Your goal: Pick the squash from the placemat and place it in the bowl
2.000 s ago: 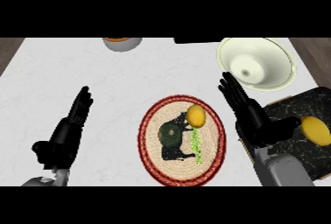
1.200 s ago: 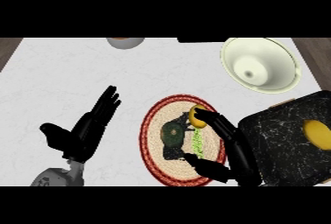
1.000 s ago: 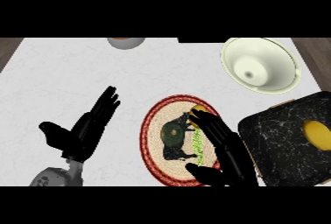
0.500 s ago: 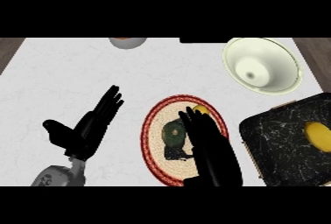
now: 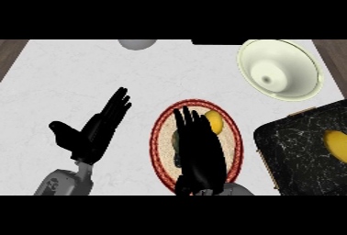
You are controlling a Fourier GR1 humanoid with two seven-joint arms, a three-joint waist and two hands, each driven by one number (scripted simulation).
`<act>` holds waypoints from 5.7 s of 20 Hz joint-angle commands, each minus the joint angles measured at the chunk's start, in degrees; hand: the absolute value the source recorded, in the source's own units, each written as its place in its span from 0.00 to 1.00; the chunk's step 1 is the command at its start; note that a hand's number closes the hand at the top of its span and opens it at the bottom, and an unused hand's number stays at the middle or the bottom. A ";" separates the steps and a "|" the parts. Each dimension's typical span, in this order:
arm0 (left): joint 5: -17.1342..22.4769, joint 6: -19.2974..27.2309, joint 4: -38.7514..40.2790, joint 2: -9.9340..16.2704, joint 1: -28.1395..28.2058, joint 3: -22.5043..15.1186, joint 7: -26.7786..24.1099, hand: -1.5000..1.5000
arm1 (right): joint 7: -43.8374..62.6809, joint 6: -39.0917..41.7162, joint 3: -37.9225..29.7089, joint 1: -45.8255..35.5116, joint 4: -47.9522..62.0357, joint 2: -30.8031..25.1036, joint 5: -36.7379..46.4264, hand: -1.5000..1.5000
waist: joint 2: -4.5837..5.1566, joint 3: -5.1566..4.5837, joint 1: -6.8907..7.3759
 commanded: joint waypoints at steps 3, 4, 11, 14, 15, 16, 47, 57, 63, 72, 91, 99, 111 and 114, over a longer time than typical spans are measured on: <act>-0.09 0.02 -3.48 -0.05 2.67 0.51 1.00 0.50 | 9.93 6.19 -2.74 -3.74 3.69 1.35 -3.25 0.00 | -0.12 0.06 -0.02; -1.38 0.20 1.43 -1.75 -0.20 0.21 -0.61 0.50 | 11.72 4.30 -0.23 -4.34 6.24 1.35 -4.32 0.00 | 0.05 0.03 -0.20; 0.10 -2.94 0.42 -0.51 1.18 2.56 -0.35 0.50 | 8.53 3.69 -3.49 -6.38 13.28 1.36 -6.92 0.00 | 0.11 0.05 0.09; -2.70 0.12 -3.05 -2.57 1.13 0.26 2.99 0.50 | 9.34 3.68 -0.64 -5.28 12.37 1.36 -6.22 0.00 | -0.04 0.08 -0.11; -1.78 -0.50 -2.52 -1.78 -1.95 2.19 5.69 0.50 | 7.19 2.74 -0.86 -2.64 11.58 1.36 -4.24 0.00 | -0.03 0.09 -0.45; -2.95 0.19 -4.47 -3.10 0.90 0.15 4.11 0.50 | 8.92 0.78 0.49 -6.48 15.37 1.37 -6.63 0.00 | -0.01 0.08 0.08; -6.14 -6.25 -4.54 -5.87 2.59 7.19 6.49 0.50 | -7.52 -16.58 -0.01 -7.97 34.28 1.39 -3.36 1.00 | 0.04 0.10 0.00; -8.24 -8.92 1.48 -8.24 1.75 7.93 1.61 0.50 | -6.09 -18.27 6.89 -12.00 37.39 1.40 -6.02 1.00 | 0.12 0.08 0.28; -9.35 -7.31 0.94 -10.04 -1.59 8.18 3.94 0.50 | -13.30 -13.14 -5.35 -13.26 43.58 1.40 -4.06 1.00 | 0.22 0.09 -0.18; -8.47 -9.38 -3.75 -7.97 2.78 9.06 6.41 0.50 | -8.17 -9.46 -10.55 -16.98 42.98 -2.39 0.75 1.00 | -0.08 0.09 -0.26; -7.59 -10.75 -1.92 -8.09 2.70 11.89 4.96 0.50 | 8.75 9.03 -19.24 -25.96 5.18 -4.91 11.75 1.00 | -0.27 0.05 -0.81; -9.47 -10.16 -4.24 -9.67 4.70 10.02 4.25 0.50 | 0.89 7.46 -29.22 -28.43 8.27 -8.41 13.39 1.00 | -0.08 0.07 -0.28; -11.99 -10.61 -1.96 -10.19 4.47 9.77 2.06 0.50 | -21.72 -10.80 -43.05 -29.81 31.71 -16.62 11.39 1.00 | 0.22 0.09 0.22; -12.31 -9.01 -3.96 -11.71 3.96 8.70 4.35 0.50 | -26.37 -15.71 -44.39 -29.91 41.32 -18.47 12.63 1.00 | 0.32 0.10 0.62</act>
